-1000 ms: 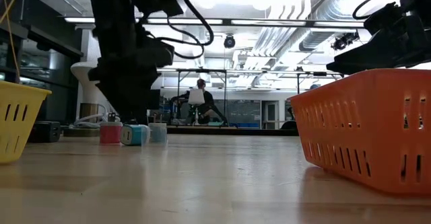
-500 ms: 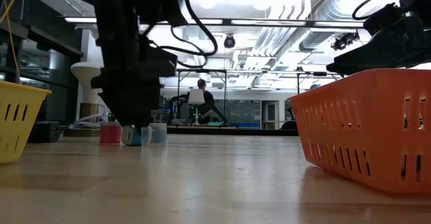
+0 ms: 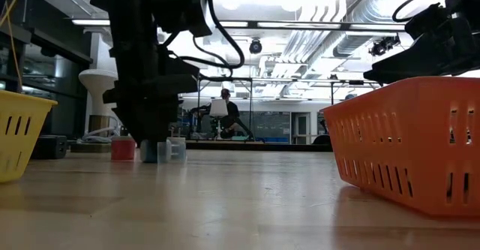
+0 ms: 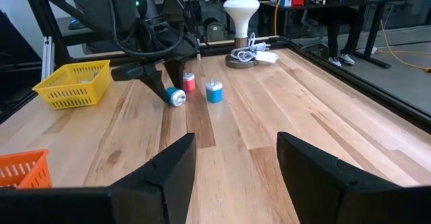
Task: Pick & Place Office items
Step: Put the bottom light blue charger adapter into the orange bin
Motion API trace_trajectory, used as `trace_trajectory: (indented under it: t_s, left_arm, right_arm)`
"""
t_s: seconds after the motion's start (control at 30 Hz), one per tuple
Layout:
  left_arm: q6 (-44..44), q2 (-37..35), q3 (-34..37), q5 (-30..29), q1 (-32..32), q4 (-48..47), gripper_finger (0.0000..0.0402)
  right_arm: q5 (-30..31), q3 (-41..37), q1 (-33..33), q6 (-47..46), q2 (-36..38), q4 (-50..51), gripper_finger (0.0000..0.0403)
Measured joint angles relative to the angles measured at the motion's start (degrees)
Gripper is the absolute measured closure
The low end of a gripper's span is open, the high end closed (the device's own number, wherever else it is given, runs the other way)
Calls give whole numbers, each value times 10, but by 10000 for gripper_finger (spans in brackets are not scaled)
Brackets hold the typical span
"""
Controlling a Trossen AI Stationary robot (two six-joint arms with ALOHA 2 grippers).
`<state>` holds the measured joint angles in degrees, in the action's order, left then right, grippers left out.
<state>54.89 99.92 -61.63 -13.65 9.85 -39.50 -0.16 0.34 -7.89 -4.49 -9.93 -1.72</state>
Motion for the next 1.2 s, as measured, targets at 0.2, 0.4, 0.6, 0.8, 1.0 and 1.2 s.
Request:
trace_trajectory:
  t_s: [0.2,0.4,0.6,0.8,1.0,1.2]
  left_arm:
    - [0,0,0,0,0,0,263]
    - [0,0,0,-1,0,-1,273]
    - [0,0,0,-1,0,-1,272]
    - [-28,-19,0,-10,0,22,272]
    - [-129,-49,0,-30,0,103,272]
    - [-226,-53,0,-31,0,194,272]
  right_arm:
    - [0,0,0,0,0,0,208]
    - [0,0,0,0,0,0,208]
    - [0,0,0,0,0,0,208]
    - [0,0,0,0,0,-1,208]
    - [0,0,0,0,0,-1,208]
    - [0,0,0,0,0,-1,208]
